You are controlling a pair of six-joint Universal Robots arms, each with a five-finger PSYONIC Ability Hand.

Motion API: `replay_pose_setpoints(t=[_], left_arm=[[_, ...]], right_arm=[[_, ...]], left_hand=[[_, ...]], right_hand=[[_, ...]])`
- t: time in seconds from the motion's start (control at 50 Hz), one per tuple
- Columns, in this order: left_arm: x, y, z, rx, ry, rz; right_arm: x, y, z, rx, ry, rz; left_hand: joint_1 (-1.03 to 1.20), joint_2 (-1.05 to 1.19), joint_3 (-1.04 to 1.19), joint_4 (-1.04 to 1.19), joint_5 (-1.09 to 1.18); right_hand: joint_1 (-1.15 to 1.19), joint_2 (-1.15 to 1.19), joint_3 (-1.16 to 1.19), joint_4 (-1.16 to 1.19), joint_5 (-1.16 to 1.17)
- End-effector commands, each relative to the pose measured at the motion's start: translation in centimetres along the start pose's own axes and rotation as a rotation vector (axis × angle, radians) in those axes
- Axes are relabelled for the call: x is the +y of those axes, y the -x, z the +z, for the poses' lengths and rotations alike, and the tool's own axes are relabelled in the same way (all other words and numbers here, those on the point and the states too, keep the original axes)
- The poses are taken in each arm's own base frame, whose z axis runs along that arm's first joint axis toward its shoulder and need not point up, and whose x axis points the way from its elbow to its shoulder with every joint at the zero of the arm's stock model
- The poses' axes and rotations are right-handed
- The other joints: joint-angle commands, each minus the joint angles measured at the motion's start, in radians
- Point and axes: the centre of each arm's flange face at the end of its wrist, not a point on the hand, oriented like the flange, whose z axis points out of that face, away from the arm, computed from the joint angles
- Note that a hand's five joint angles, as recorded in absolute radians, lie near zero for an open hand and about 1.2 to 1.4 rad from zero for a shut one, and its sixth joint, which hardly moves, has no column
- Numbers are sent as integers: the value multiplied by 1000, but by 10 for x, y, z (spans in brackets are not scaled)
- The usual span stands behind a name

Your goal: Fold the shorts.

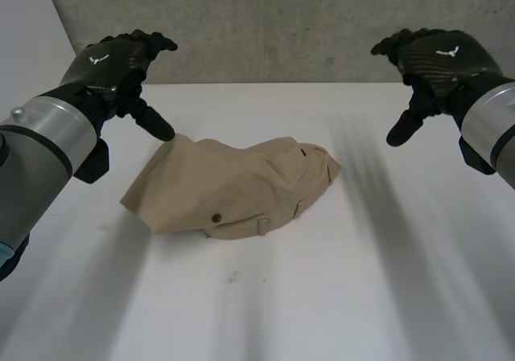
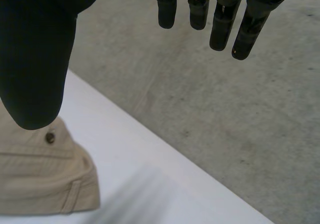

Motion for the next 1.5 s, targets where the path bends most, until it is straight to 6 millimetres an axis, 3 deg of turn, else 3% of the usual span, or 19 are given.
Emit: replay_pose_setpoints(t=[0.02, 0.12, 0.16, 0.22, 0.36, 0.5, 0.58, 0.62, 0.64, 0.66, 0.78, 0.82, 0.88, 0.9, 0.96, 1.1, 1.28, 1.5], left_arm=[[4, 3, -2, -5, 21, 13], [21, 24, -1, -59, 96, 127], [36, 41, -2, -99, 171, 209], [55, 49, -6, -105, 246, 285], [91, 53, 2, -60, 352, 281], [114, 46, 13, -5, 377, 269], [117, 40, 22, 11, 340, 262], [116, 38, 25, 13, 320, 256], [112, 38, 28, 7, 297, 250], [110, 38, 29, 0, 285, 247], [82, 50, 43, -76, 185, 204], [52, 60, 49, -151, 94, 203], [22, 71, 50, -214, 11, 210], [4, 72, 49, -231, -44, 215], [-21, 69, 47, -233, -117, 222], [-49, 38, 28, -157, -200, 196], [-48, -7, 5, -32, -201, 184], [-102, -39, -32, 50, -381, 170]], right_arm=[[7, 10, -9, -85, 82, -15], [18, 16, -12, -109, 132, -6], [29, 18, -12, -117, 167, -2], [45, 22, -5, -126, 201, 5], [69, 42, 13, -158, 202, 52], [90, 44, 27, -145, 248, 70], [93, 42, 29, -122, 256, 69], [95, 41, 29, -112, 253, 67], [95, 41, 29, -112, 253, 67], [95, 41, 30, -110, 252, 67], [94, 40, 29, -100, 245, 65], [92, 40, 29, -99, 241, 65], [91, 39, 28, -97, 236, 63], [90, 38, 28, -95, 234, 61], [88, 38, 27, -94, 229, 60], [79, 37, 24, -91, 208, 50], [80, 38, 12, -114, 278, 73], [74, 36, 8, -112, 276, 106]], left_hand=[[-3, 11, -6, 2, 12], [11, 26, 9, 16, 27], [8, 23, 6, 14, 24], [-3, 11, -5, 2, 12], [-9, 5, -11, -4, 6], [35, 49, 32, 40, 50], [298, 313, 296, 303, 314], [600, 614, 597, 605, 615], [985, 999, 983, 990, 1000], [1146, 1160, 1144, 1151, 1161], [1156, 1170, 1154, 1161, 1171], [1156, 1170, 1154, 1161, 1171], [1156, 1170, 1154, 1161, 1171], [1156, 1170, 1154, 1161, 1171], [1156, 1170, 1154, 1161, 1171], [1156, 1170, 1154, 1161, 1171], [1156, 1170, 1154, 1161, 1171], [1156, 1170, 1154, 1161, 1171]], right_hand=[[37, 2, -29, -54, -47], [37, 2, -29, -54, -47], [37, 2, -29, -54, -47], [37, 2, -29, -54, -47], [37, 2, -29, -54, -47], [37, 2, -29, -54, -47], [37, 2, -29, -54, -47], [37, 2, -29, -54, -47], [37, 2, -29, -54, -47], [37, 2, -29, -54, -47], [37, 2, -29, -54, -47], [37, 2, -29, -54, -47], [37, 2, -29, -54, -47], [37, 2, -29, -54, -47], [37, 2, -29, -54, -47], [37, 2, -29, -54, -47], [37, 2, -29, -54, -47], [37, 2, -29, -54, -47]])
